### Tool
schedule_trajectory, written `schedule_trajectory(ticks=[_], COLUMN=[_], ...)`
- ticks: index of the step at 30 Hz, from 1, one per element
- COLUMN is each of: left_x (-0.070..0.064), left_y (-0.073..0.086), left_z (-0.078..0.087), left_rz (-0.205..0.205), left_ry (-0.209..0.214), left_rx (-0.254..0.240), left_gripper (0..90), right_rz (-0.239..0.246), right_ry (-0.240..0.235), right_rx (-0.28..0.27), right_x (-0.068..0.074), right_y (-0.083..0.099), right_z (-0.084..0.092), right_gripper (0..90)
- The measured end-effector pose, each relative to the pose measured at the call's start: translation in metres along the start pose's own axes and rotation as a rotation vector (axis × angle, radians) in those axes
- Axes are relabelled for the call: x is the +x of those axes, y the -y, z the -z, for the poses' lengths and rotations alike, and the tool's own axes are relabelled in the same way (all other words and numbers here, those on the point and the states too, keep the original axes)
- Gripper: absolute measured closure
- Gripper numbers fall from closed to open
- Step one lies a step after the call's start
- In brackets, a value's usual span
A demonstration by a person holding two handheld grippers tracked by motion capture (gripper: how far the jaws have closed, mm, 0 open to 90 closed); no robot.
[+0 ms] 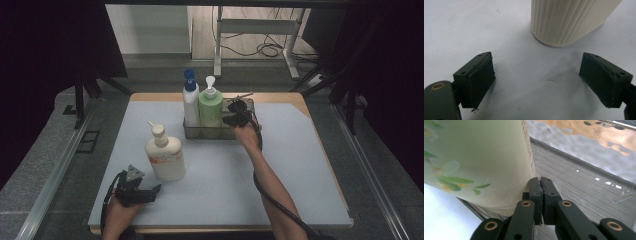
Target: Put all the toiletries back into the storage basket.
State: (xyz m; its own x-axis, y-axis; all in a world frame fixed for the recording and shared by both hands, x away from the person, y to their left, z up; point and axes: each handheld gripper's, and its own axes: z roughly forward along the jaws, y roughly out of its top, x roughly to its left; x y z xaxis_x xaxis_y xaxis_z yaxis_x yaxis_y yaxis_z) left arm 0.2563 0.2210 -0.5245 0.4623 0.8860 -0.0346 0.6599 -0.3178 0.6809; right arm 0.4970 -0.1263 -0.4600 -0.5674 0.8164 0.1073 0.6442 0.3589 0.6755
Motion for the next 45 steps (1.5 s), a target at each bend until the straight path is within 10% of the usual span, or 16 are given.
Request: schedule_trajectory(ticks=[45], left_x=[0.000], left_y=[0.000], left_z=[0.000], left_rz=[0.000], left_ry=[0.000], left_rx=[-0.001], left_gripper=[12.3], right_rz=[0.154], right_ry=[-0.028], right_rx=[-0.068], right_x=[0.013], right_y=[0.022], right_z=[0.062], right_gripper=[20.8])
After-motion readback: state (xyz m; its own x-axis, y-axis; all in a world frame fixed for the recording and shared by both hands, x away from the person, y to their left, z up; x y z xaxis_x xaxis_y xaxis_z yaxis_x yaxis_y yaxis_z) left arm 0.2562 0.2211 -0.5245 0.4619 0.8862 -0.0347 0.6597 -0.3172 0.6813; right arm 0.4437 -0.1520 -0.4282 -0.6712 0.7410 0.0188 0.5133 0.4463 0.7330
